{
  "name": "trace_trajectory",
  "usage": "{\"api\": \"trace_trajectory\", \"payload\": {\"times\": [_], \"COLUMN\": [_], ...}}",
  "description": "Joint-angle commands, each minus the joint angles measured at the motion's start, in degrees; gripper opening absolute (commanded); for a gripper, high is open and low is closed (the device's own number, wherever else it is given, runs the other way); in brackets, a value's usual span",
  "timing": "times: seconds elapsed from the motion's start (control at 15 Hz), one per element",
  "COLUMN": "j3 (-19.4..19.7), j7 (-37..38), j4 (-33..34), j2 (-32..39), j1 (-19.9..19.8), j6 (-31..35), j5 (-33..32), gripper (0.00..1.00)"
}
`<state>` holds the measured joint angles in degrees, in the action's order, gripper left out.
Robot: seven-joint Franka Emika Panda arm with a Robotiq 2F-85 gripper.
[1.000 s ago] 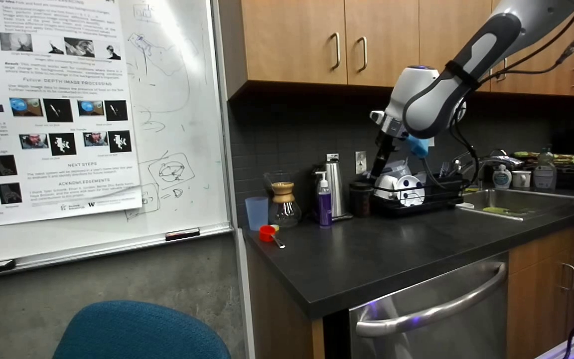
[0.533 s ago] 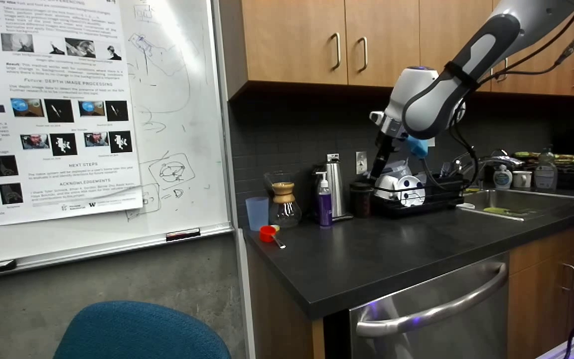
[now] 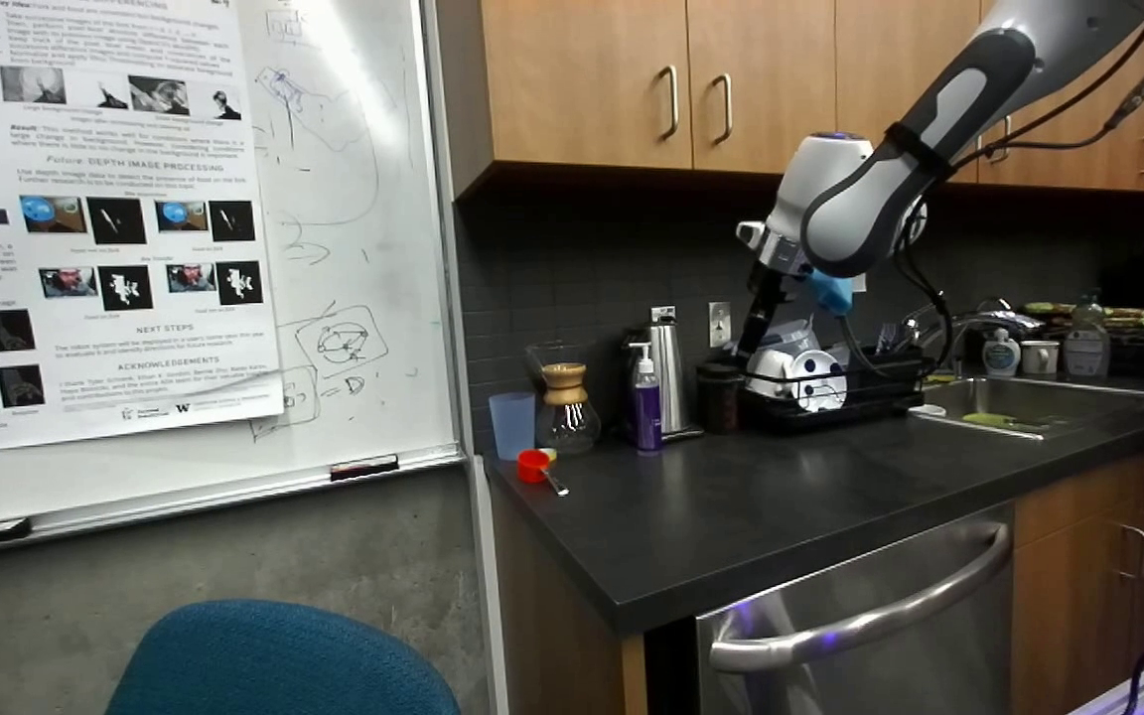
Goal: Move the purple bottle to the right and then lay it in the counter
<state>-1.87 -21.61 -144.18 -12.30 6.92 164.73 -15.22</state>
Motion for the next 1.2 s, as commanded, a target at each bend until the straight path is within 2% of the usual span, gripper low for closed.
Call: {"api": "trace_trajectory", "payload": {"times": [0.0, 0.6, 0.87, 1.0, 1.13], "j3": [-0.4, -0.3, 3.4, 5.8, 8.1], "j7": [0.1, 0.2, -6.5, -11.5, -16.0], "j4": [0.0, 0.1, -0.2, 0.0, 0.9], "j2": [0.0, 0.2, 2.9, 4.8, 6.5], "j1": [-0.3, -0.3, 6.5, 11.9, 17.3], "j6": [0.0, 0.4, 8.9, 13.5, 15.5], "j5": [0.0, 0.1, 12.4, 20.7, 27.9], "gripper": [1.00, 1.00, 1.00, 1.00, 1.00]}}
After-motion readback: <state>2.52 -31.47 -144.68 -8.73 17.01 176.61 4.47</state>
